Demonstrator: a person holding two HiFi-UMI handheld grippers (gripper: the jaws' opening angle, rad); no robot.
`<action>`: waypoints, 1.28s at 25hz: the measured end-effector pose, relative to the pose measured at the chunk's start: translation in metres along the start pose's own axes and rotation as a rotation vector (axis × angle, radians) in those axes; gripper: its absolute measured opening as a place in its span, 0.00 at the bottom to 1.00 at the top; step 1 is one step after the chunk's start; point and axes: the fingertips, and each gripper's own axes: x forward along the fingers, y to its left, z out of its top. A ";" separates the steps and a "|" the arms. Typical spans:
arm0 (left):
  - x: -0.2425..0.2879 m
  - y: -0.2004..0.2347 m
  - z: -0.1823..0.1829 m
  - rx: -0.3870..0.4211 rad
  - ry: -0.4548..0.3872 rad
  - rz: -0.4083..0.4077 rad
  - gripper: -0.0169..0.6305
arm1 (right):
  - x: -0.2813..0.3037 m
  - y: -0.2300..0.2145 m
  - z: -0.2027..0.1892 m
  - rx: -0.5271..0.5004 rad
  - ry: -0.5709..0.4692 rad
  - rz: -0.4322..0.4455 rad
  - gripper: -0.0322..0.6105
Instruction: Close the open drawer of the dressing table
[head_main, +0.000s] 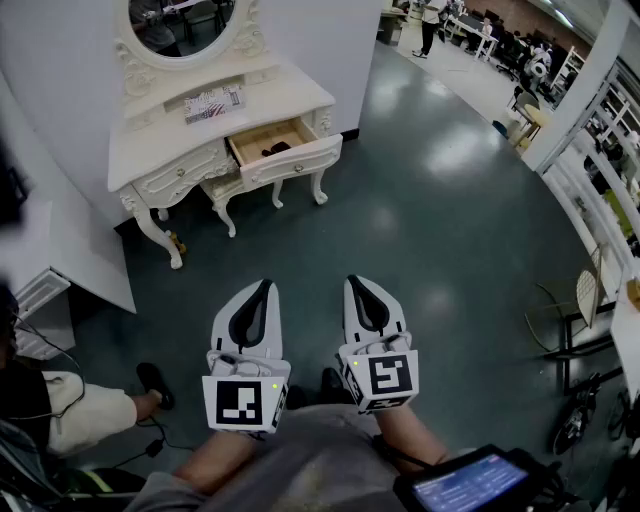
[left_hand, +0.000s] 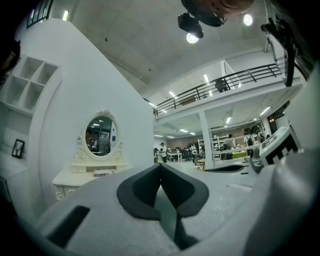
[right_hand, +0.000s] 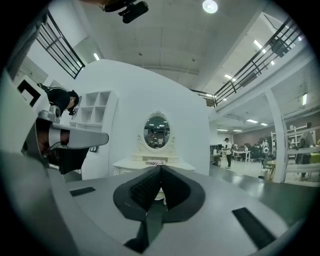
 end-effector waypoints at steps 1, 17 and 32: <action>0.002 -0.001 -0.001 0.003 0.001 0.000 0.05 | 0.001 -0.002 -0.002 0.005 0.002 -0.004 0.07; 0.062 -0.022 -0.002 0.033 0.036 0.066 0.05 | 0.046 -0.057 -0.005 0.037 0.004 0.079 0.07; 0.111 -0.019 -0.022 0.010 0.098 0.180 0.05 | 0.103 -0.087 -0.024 0.040 0.046 0.195 0.07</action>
